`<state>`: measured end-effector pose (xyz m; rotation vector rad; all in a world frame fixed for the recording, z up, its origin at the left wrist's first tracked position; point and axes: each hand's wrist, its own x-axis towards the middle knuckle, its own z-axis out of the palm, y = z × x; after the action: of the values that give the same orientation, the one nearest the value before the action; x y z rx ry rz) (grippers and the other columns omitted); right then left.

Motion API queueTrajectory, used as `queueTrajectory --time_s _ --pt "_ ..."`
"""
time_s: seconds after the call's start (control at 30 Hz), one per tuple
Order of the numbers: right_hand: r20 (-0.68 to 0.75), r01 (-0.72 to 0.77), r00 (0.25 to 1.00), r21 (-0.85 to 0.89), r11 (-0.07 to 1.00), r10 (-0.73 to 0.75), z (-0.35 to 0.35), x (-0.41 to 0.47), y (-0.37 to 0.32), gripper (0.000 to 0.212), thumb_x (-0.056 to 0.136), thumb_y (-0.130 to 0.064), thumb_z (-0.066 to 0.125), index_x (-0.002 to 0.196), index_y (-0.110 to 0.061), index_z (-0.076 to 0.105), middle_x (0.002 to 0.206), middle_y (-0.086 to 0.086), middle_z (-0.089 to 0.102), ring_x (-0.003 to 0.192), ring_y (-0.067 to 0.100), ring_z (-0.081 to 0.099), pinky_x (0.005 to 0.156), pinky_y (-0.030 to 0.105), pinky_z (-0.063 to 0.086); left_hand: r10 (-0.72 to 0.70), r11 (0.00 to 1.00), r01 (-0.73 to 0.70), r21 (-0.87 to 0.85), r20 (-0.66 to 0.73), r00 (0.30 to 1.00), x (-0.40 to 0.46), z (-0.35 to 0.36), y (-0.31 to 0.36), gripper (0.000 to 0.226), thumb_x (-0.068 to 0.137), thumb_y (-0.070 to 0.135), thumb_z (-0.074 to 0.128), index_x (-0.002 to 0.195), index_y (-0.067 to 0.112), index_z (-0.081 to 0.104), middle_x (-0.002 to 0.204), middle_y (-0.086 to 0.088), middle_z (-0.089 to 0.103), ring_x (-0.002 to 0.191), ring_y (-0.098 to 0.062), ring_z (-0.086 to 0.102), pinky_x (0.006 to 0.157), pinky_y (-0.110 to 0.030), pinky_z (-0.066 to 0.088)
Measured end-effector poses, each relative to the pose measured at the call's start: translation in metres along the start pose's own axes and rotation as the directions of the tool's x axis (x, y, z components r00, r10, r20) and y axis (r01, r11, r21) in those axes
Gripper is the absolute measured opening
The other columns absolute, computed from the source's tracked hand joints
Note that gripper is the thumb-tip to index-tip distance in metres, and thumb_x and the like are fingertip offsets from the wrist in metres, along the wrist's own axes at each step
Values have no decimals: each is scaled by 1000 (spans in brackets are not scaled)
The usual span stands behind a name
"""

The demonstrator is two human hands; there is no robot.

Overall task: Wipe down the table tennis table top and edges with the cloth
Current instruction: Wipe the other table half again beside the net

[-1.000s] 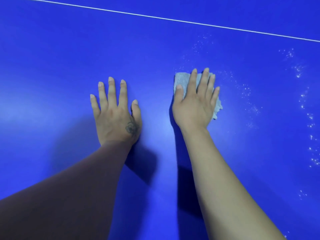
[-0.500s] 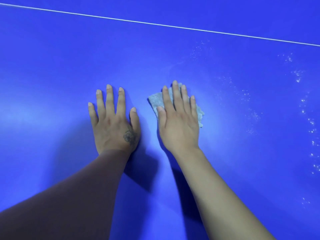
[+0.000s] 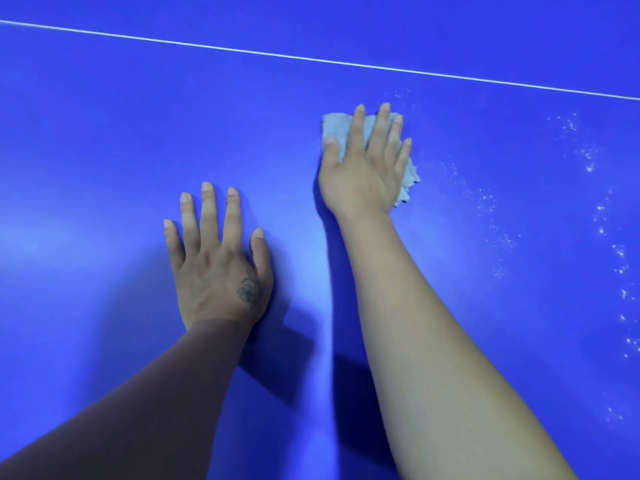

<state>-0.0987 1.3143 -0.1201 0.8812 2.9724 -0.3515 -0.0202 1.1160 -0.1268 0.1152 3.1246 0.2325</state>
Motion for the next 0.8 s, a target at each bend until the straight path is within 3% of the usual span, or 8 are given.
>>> queueTrajectory --time_s 0.13,0.27,0.47,0.57,0.63,0.8 --pt "15 191 982 -4 982 -191 9 -15 -35 72 110 -59 26 173 -25 11 180 8 -5 166 28 -9 133 51 -7 2 1000 -3 -11 -7 1000 1 1 0 70 106 51 23 170 23 22 179 -6 11 166 -29 3 133 -56 4" --pt "-70 299 952 10 954 -298 23 -58 -29 71 108 -60 33 170 -26 26 180 7 10 167 26 3 133 51 2 3 1000 -3 3 -15 1000 0 1 -1 69 107 51 24 170 22 23 178 -7 13 165 -30 4 132 -57 6" --pt "-56 197 979 -16 980 -197 7 -95 38 74 110 -60 31 172 -20 19 180 5 8 167 25 2 134 50 6 -6 1000 6 3 -19 1000 -1 -8 6 68 106 49 29 167 19 32 174 -11 26 164 -33 14 130 -61 11" --pt "-62 133 989 -23 991 -135 3 -77 62 77 110 -60 27 172 -15 18 180 6 8 167 26 3 134 50 5 -49 999 46 -26 -89 995 23 -11 17 64 100 45 41 154 12 50 158 -20 45 153 -41 35 123 -69 21" --pt "-80 78 994 -27 997 -80 4 -52 65 78 109 -59 23 171 -12 18 180 9 8 167 28 4 134 50 4 -26 999 20 -43 -127 992 53 -8 33 63 99 44 44 151 9 52 152 -22 50 148 -40 42 121 -70 25" --pt "-66 -45 997 -27 999 43 0 19 54 80 109 -59 21 172 -12 6 180 10 -2 166 27 -7 134 49 -4 24 999 -19 48 -117 993 82 16 57 71 108 53 29 168 15 29 175 -16 23 163 -35 17 130 -61 13"
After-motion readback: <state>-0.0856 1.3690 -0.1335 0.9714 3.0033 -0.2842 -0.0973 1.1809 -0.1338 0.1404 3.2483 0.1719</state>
